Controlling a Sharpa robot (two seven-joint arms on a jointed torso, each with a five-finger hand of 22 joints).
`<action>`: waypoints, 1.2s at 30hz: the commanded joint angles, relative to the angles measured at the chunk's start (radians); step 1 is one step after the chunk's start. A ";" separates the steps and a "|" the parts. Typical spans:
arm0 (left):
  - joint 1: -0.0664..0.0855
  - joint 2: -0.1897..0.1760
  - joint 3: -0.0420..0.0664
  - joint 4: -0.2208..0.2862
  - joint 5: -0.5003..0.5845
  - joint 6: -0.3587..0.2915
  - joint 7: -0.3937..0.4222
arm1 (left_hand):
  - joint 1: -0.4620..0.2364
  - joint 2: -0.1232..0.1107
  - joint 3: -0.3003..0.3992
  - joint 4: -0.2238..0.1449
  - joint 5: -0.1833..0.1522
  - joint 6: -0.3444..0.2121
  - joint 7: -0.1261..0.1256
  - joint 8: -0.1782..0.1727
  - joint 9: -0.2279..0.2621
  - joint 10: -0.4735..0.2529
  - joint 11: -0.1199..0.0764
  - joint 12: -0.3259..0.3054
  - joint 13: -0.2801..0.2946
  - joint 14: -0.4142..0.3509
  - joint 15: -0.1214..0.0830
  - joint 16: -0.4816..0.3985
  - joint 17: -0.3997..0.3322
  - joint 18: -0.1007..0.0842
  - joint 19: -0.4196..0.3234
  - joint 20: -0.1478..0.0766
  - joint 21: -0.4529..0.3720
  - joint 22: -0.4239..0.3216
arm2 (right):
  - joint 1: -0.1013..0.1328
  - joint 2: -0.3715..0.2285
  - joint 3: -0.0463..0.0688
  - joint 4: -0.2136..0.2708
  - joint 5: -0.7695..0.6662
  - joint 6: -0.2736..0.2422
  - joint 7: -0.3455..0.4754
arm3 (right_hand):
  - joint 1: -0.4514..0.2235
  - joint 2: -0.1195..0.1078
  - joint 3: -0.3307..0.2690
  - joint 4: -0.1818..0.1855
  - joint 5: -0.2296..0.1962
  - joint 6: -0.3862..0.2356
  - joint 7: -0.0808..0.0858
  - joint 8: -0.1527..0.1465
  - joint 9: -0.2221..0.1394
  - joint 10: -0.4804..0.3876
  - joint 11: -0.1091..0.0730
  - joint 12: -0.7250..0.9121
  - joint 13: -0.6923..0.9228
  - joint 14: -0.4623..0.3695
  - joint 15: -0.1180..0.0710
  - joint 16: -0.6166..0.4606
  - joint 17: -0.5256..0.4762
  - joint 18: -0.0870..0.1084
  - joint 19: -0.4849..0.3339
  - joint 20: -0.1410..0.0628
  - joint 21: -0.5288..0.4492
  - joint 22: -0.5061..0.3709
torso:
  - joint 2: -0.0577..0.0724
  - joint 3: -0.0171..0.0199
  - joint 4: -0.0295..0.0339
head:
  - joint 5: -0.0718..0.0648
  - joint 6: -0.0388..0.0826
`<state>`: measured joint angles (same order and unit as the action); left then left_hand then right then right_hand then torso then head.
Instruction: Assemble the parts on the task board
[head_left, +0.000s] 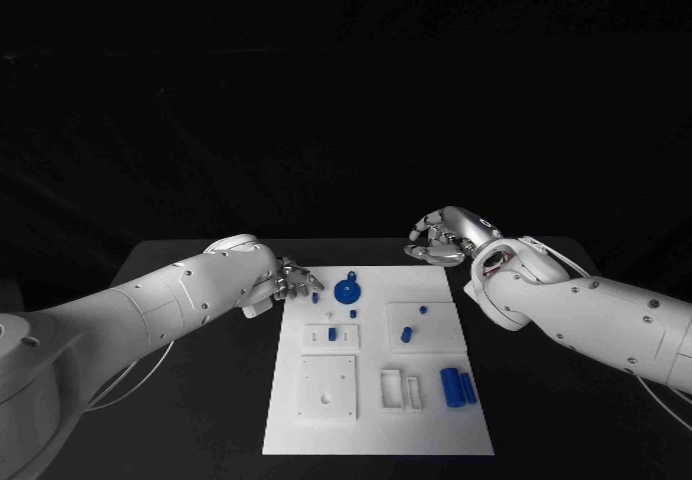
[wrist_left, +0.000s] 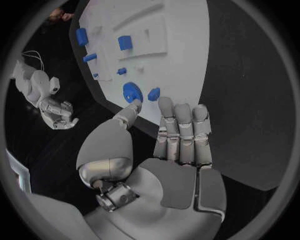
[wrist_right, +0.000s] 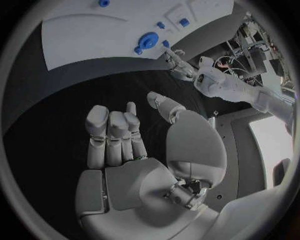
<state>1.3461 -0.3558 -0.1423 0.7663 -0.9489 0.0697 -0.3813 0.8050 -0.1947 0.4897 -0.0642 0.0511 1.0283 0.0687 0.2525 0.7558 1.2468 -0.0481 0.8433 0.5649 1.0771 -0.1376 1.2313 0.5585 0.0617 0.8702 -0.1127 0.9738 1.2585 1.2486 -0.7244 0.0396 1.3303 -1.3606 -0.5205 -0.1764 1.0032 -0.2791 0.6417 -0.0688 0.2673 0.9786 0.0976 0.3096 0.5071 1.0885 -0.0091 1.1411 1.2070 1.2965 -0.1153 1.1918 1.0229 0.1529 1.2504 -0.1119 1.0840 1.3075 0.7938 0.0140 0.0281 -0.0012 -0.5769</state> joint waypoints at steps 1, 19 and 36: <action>-0.003 0.008 0.000 -0.007 -0.016 0.031 0.014 | -0.007 -0.004 -0.001 0.007 -0.001 -0.005 0.000 -0.006 -0.002 0.000 0.006 -0.003 -0.001 0.001 0.006 -0.004 -0.001 -0.017 -0.010 -0.110 -0.005 0.001 | 0.000 -0.001 0.001 0.003 -0.003 -0.002 0.007 | -0.010 0.002 -0.002 0.004 0.004 -0.002 0.008 -0.004 0.001 -0.007 0.002 -0.005 -0.002 0.008 0.000 -0.005 0.002 0.109 0.001 -0.009 -0.003 0.002 | 0.002 -0.0006 -0.0014 | 0.000 -0.004; -0.018 0.023 -0.003 -0.032 -0.001 0.038 0.026 | 0.018 0.035 -0.006 -0.005 -0.001 -0.022 0.005 -0.011 -0.008 -0.001 0.011 -0.003 0.003 -0.003 0.008 0.000 0.001 -0.018 -0.014 -0.109 -0.005 0.009 | 0.000 0.000 0.001 0.004 -0.004 -0.001 0.007 | -0.011 0.002 -0.003 0.005 0.005 -0.002 0.008 -0.005 0.001 -0.007 0.002 -0.005 -0.002 0.008 0.000 -0.005 0.002 0.109 0.001 -0.009 -0.004 0.002 | 0.001 -0.0008 -0.0010 | -0.003 -0.009; -0.019 0.026 -0.003 -0.036 0.042 0.025 0.045 | 0.097 0.153 -0.021 -0.093 0.000 -0.028 0.010 -0.010 -0.021 0.003 0.015 -0.005 0.006 -0.005 0.011 0.004 0.001 -0.022 -0.017 -0.105 -0.008 0.024 | 0.000 0.004 0.001 0.000 -0.005 0.001 0.007 | -0.010 0.003 -0.003 0.005 0.005 -0.001 0.008 -0.005 0.002 -0.007 0.002 -0.005 -0.002 0.008 0.000 -0.005 0.002 0.109 0.001 -0.009 -0.004 0.002 | 0.000 -0.0004 -0.0007 | -0.003 -0.014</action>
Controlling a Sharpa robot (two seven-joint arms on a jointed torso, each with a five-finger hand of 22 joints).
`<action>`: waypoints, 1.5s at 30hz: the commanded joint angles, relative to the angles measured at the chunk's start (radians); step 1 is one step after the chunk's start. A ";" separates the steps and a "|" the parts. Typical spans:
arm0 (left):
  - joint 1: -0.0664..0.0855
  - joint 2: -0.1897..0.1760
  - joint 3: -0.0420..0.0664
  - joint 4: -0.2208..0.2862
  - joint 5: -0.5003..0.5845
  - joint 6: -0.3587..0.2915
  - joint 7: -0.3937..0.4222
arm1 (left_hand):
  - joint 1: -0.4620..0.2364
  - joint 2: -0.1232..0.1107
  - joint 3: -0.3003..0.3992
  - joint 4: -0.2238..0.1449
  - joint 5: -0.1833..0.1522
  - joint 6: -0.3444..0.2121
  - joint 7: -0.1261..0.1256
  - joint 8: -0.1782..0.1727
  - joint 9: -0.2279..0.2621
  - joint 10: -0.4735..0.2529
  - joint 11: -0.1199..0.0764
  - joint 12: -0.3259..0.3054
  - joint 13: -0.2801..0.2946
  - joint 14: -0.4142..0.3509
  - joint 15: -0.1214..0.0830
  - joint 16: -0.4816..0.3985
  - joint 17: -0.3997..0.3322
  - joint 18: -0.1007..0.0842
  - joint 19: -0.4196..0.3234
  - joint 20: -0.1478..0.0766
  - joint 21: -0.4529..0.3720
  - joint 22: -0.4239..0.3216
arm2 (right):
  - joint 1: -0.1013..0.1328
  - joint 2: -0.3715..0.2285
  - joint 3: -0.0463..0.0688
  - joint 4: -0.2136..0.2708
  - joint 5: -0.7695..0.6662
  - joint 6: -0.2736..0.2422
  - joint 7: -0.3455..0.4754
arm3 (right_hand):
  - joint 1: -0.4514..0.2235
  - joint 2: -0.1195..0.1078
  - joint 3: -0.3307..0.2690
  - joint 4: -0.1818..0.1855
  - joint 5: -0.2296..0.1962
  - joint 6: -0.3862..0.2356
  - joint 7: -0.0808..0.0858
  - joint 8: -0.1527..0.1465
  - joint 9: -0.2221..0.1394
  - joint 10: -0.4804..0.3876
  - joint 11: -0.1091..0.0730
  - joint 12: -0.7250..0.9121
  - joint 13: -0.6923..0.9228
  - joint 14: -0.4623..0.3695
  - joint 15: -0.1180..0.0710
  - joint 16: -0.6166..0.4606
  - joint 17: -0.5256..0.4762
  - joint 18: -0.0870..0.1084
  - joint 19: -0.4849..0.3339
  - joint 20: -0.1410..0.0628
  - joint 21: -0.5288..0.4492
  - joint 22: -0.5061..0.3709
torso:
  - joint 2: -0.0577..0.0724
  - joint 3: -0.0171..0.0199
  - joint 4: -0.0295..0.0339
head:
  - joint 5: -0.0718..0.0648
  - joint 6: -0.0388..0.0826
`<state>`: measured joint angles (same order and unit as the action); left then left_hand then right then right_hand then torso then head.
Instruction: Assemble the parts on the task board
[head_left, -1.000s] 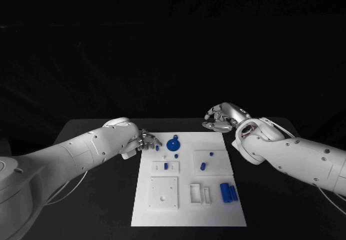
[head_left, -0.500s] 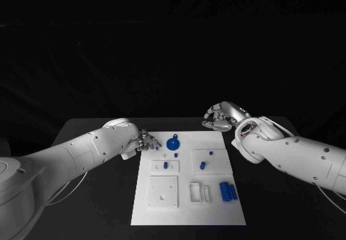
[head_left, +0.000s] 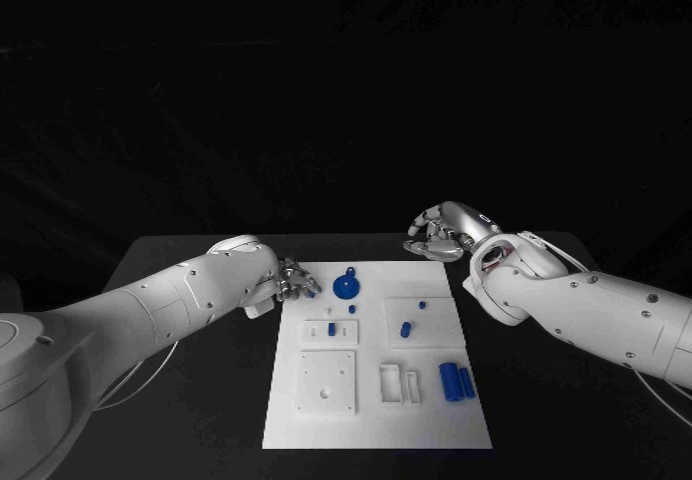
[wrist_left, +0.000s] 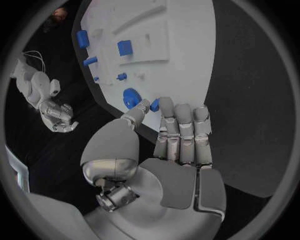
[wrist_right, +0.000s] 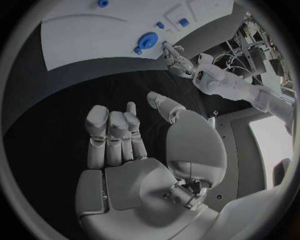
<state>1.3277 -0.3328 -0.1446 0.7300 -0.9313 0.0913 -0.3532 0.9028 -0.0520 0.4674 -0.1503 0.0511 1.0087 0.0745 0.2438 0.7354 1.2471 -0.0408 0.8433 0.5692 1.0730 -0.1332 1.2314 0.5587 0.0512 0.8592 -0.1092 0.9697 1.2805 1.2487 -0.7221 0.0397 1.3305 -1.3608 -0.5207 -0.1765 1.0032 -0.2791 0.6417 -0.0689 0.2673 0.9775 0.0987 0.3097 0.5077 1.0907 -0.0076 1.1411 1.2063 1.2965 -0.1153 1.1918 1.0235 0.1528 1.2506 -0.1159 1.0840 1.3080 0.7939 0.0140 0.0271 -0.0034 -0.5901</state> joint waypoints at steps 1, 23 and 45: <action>-0.001 0.003 0.000 0.000 0.026 0.004 0.018 | 0.003 0.017 0.001 -0.011 0.000 -0.007 0.004 -0.001 -0.001 0.003 0.008 -0.006 0.001 -0.001 0.006 0.004 0.000 -0.012 -0.006 -0.108 -0.004 0.002 | 0.000 0.001 0.001 0.000 -0.005 0.001 0.007 | -0.010 0.003 -0.003 0.005 0.005 0.000 0.007 -0.005 0.001 -0.009 0.001 -0.005 -0.001 0.008 0.000 -0.005 0.001 0.109 0.001 -0.005 -0.004 0.002 | 0.000 -0.0003 0.0003 | 0.000 -0.001; -0.001 -0.008 0.000 0.010 0.055 -0.042 0.031 | 0.092 0.082 0.107 -0.067 0.000 0.049 -0.011 0.031 -0.006 0.041 -0.006 -0.003 0.003 0.022 0.003 0.018 0.002 -0.015 0.016 -0.110 -0.003 0.016 | 0.000 0.000 0.001 -0.001 -0.005 0.006 0.006 | -0.009 0.003 -0.003 0.004 0.005 0.000 0.007 -0.005 0.001 -0.009 0.001 -0.005 -0.001 0.008 0.000 -0.005 0.002 0.109 0.001 -0.006 -0.004 0.002 | -0.001 -0.0003 0.0017 | 0.002 0.000; 0.001 -0.194 -0.006 0.338 0.093 -0.260 0.011 | -0.011 0.069 0.155 -0.111 0.190 0.158 -0.050 0.079 -0.026 0.107 -0.043 0.049 0.037 0.080 -0.033 0.083 0.026 -0.007 0.076 -0.133 0.032 0.046 | -0.001 -0.014 0.000 0.000 -0.002 0.014 0.005 | -0.006 0.003 -0.003 0.003 0.021 0.001 0.006 -0.005 0.003 -0.009 0.001 -0.004 -0.002 0.009 -0.001 -0.006 0.002 0.109 0.001 -0.006 -0.006 0.003 | -0.008 -0.0014 0.0131 | 0.003 -0.005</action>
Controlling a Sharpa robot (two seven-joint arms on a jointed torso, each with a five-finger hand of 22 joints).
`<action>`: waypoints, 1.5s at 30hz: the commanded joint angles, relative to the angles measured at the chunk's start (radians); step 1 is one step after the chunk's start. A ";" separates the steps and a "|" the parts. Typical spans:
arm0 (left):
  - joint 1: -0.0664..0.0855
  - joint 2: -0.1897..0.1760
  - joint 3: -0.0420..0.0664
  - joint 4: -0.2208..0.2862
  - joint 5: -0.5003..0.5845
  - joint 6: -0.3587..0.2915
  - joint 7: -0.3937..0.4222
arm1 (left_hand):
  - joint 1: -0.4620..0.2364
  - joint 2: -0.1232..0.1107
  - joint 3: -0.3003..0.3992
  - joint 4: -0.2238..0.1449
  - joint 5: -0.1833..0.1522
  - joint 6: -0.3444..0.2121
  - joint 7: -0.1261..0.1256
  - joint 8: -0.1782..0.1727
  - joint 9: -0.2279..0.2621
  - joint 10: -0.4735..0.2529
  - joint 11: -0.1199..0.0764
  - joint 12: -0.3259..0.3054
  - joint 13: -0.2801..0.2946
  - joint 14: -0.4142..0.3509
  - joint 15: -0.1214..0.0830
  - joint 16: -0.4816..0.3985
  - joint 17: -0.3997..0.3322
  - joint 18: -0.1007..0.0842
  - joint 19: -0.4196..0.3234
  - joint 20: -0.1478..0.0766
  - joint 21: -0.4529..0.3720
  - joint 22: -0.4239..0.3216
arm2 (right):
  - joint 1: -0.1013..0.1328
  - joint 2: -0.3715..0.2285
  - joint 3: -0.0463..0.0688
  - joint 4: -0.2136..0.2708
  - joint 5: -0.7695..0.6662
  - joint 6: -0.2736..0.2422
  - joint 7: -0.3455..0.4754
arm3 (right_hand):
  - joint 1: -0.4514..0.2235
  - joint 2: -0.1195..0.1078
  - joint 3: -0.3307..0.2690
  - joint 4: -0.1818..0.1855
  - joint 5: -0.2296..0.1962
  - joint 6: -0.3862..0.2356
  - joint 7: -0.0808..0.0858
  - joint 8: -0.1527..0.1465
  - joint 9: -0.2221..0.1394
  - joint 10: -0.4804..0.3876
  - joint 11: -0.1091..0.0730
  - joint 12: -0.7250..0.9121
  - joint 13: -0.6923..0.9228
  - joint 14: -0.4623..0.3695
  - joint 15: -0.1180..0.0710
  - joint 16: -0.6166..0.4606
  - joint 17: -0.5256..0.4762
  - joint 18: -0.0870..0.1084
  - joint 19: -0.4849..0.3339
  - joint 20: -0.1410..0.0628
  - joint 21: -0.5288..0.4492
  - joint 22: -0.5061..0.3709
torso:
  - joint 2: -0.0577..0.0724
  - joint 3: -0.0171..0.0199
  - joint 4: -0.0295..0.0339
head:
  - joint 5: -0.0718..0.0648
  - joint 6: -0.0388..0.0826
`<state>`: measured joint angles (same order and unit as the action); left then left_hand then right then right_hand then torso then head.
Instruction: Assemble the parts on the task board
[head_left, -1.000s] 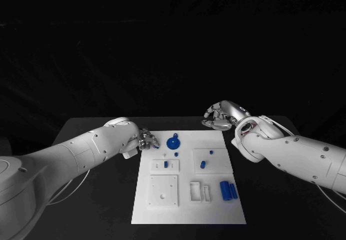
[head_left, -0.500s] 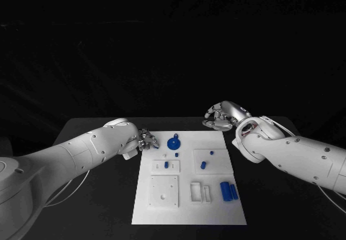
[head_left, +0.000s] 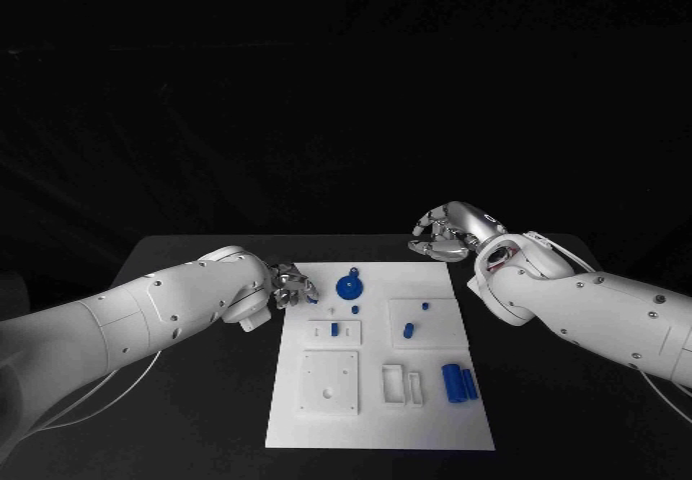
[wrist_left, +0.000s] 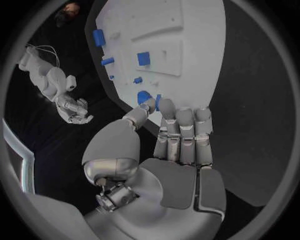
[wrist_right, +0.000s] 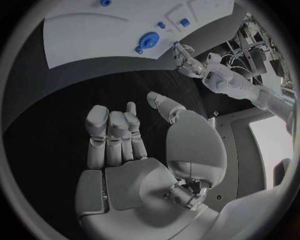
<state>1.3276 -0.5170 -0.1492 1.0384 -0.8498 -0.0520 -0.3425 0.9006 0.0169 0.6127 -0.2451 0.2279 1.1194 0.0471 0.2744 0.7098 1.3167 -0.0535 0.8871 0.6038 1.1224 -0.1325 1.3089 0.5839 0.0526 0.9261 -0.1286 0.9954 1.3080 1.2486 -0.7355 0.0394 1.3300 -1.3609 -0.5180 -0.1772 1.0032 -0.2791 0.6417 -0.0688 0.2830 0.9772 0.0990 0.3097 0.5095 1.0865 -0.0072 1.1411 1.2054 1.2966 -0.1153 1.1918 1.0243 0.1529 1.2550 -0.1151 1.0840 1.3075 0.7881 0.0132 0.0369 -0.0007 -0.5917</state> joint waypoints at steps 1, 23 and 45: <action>0.000 -0.021 -0.007 0.053 0.011 -0.142 0.001 | -0.012 -0.001 0.010 -0.017 0.022 0.053 -0.024 0.051 -0.001 0.043 -0.033 0.009 0.004 0.035 -0.035 0.009 0.002 -0.008 0.013 -0.115 0.009 0.019 | 0.000 -0.001 0.000 0.000 -0.002 0.011 0.005 | -0.006 0.003 -0.003 0.003 0.008 0.001 0.006 -0.005 0.001 -0.005 0.000 -0.004 -0.001 0.009 -0.001 -0.006 0.002 0.109 -0.003 -0.007 -0.006 0.003 | -0.003 -0.0005 0.0043 | 0.001 -0.003; -0.031 -0.103 -0.092 0.243 -0.039 -0.419 -0.037 | -0.033 -0.031 0.025 -0.034 0.153 0.116 -0.055 0.087 -0.004 0.102 -0.064 0.070 0.043 0.111 -0.069 0.067 0.015 0.009 0.079 -0.141 0.075 0.022 | -0.005 0.000 0.000 -0.007 0.003 0.015 0.009 | -0.008 0.003 -0.005 0.004 0.019 0.001 0.006 -0.006 0.002 -0.005 0.000 -0.004 -0.002 0.009 -0.001 -0.007 0.002 0.109 -0.003 -0.006 -0.006 0.004 | -0.011 -0.0013 0.0143 | 0.005 -0.015; -0.056 -0.090 -0.092 0.276 -0.121 -0.341 -0.052 | -0.028 -0.041 0.029 -0.032 0.144 0.114 -0.055 0.086 -0.007 0.097 -0.065 0.079 0.049 0.109 -0.076 0.071 0.016 0.012 0.081 -0.144 0.082 0.020 | -0.009 -0.002 0.000 -0.008 0.004 0.016 0.010 | -0.010 0.004 -0.006 0.005 0.023 0.001 0.006 -0.006 0.003 -0.005 0.000 -0.004 -0.002 0.009 -0.001 -0.007 0.003 0.109 -0.003 -0.006 -0.007 0.005 | -0.010 -0.0006 0.0132 | 0.002 -0.021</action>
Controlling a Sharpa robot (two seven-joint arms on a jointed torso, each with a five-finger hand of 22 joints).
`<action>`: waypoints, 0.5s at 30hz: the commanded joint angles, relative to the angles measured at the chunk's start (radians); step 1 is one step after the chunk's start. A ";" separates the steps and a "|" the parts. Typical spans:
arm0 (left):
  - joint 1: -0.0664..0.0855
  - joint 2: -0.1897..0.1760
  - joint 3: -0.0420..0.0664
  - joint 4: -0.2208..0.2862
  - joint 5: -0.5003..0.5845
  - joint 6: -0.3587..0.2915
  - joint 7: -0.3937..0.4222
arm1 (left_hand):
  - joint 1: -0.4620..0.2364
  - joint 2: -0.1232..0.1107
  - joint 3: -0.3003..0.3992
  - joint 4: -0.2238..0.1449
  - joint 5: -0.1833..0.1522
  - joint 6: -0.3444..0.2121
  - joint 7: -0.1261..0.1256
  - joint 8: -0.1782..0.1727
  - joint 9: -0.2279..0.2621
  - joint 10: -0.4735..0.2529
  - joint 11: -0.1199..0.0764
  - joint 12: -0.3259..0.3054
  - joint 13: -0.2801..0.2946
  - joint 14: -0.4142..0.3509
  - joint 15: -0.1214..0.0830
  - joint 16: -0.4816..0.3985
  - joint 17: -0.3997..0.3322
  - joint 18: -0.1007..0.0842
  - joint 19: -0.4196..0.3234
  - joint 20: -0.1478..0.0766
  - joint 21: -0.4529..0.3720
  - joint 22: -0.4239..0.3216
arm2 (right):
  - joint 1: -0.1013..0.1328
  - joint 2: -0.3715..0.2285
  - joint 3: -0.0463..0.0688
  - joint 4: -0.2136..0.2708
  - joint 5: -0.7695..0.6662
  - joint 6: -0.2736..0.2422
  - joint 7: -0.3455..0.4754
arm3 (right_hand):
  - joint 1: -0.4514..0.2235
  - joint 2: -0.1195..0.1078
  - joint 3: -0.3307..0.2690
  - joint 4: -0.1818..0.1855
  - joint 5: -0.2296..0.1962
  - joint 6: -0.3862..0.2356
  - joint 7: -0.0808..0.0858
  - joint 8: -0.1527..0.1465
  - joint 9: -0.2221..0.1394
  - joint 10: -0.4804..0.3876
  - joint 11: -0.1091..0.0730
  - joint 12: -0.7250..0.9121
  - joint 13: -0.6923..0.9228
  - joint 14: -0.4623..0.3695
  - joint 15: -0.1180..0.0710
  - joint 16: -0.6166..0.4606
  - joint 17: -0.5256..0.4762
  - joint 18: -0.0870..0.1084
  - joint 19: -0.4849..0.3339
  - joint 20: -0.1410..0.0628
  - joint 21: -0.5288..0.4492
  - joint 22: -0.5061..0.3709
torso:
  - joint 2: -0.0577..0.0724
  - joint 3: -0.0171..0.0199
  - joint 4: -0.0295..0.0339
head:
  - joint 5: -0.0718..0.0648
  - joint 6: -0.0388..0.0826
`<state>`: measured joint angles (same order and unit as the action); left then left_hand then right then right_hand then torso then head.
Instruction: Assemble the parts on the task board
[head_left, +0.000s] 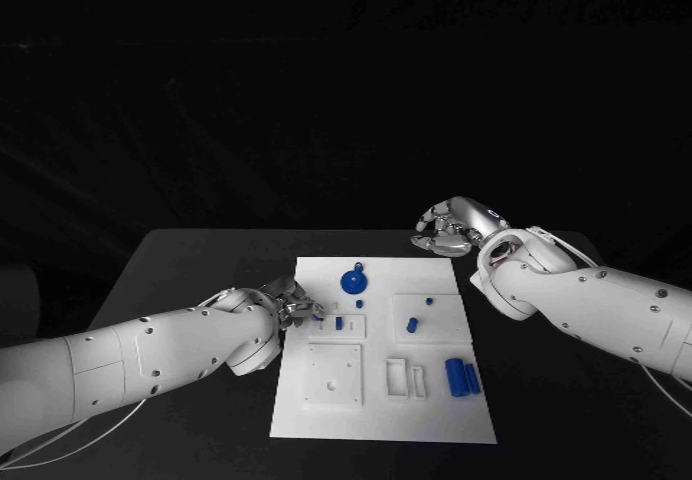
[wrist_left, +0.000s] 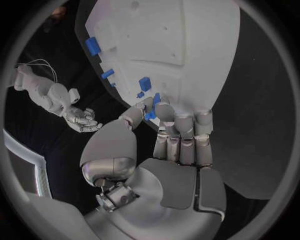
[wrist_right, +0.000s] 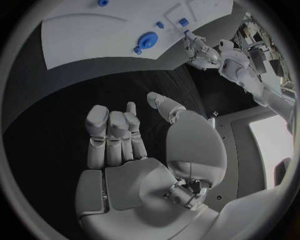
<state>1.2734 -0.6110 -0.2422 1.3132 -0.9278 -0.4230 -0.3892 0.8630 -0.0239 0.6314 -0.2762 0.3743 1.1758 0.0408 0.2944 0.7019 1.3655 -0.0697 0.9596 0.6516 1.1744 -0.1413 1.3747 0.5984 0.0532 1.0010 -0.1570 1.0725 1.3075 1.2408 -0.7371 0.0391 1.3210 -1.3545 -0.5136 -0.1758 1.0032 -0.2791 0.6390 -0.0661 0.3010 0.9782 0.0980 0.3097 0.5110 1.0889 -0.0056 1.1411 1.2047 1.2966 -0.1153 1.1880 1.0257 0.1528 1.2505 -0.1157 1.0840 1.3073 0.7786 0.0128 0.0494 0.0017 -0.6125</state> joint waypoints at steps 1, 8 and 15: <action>-0.002 0.005 0.001 0.000 -0.043 0.033 -0.005 | 0.010 -0.001 0.010 0.000 -0.003 0.057 -0.049 0.066 0.001 0.049 -0.049 0.007 0.001 0.057 -0.067 0.005 0.001 0.011 0.006 -0.115 0.005 0.021 | -0.001 0.000 0.000 0.001 -0.002 0.011 0.009 | -0.010 0.004 -0.003 0.002 0.006 0.000 0.007 -0.006 0.001 -0.008 -0.001 -0.004 -0.001 0.009 -0.001 -0.003 0.001 0.109 0.002 -0.006 -0.007 0.005 | -0.001 -0.0002 0.0009 | 0.000 -0.001; -0.013 0.016 0.001 -0.012 -0.050 0.034 -0.003 | 0.011 -0.003 0.011 0.002 -0.008 0.059 -0.049 0.067 0.001 0.048 -0.048 0.009 0.002 0.056 -0.068 0.007 0.001 0.012 0.006 -0.116 0.007 0.021 | -0.002 0.000 0.000 0.000 -0.002 0.011 0.010 | -0.010 0.004 -0.004 0.002 0.006 0.000 0.007 -0.006 0.001 -0.008 -0.001 -0.004 -0.001 0.009 -0.001 -0.003 0.001 0.109 0.002 -0.006 -0.007 0.005 | -0.001 -0.0010 0.0014 | -0.003 -0.002; -0.018 0.023 0.001 -0.023 -0.065 0.047 -0.003 | 0.012 -0.005 0.011 0.003 -0.010 0.059 -0.049 0.067 0.000 0.048 -0.049 0.010 0.003 0.056 -0.069 0.007 0.002 0.012 0.006 -0.116 0.007 0.021 | -0.003 0.000 0.000 0.000 -0.002 0.012 0.010 | -0.011 0.004 -0.004 0.002 0.007 0.000 0.007 -0.006 0.001 -0.008 -0.001 -0.004 -0.001 0.009 -0.001 -0.003 0.001 0.109 0.002 -0.006 -0.007 0.005 | 0.001 -0.0005 0.0001 | -0.004 -0.001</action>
<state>1.2562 -0.5910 -0.2415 1.2911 -0.9735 -0.3994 -0.3938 0.8670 -0.0279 0.6327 -0.2771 0.3665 1.1764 0.0411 0.3016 0.7011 1.3656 -0.0699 0.9642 0.6529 1.1741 -0.1419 1.3786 0.5988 0.0518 1.0008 -0.1569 1.0764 1.3074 1.2387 -0.7370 0.0392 1.3206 -1.3538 -0.5129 -0.1752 0.9992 -0.2751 0.6390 -0.0661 0.3030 0.9783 0.0979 0.3097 0.5108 1.0906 -0.0070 1.1411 1.2047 1.2966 -0.1153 1.1880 1.0256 0.1528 1.2519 -0.1141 1.0840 1.3080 0.7784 0.0121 0.0501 -0.0013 -0.6136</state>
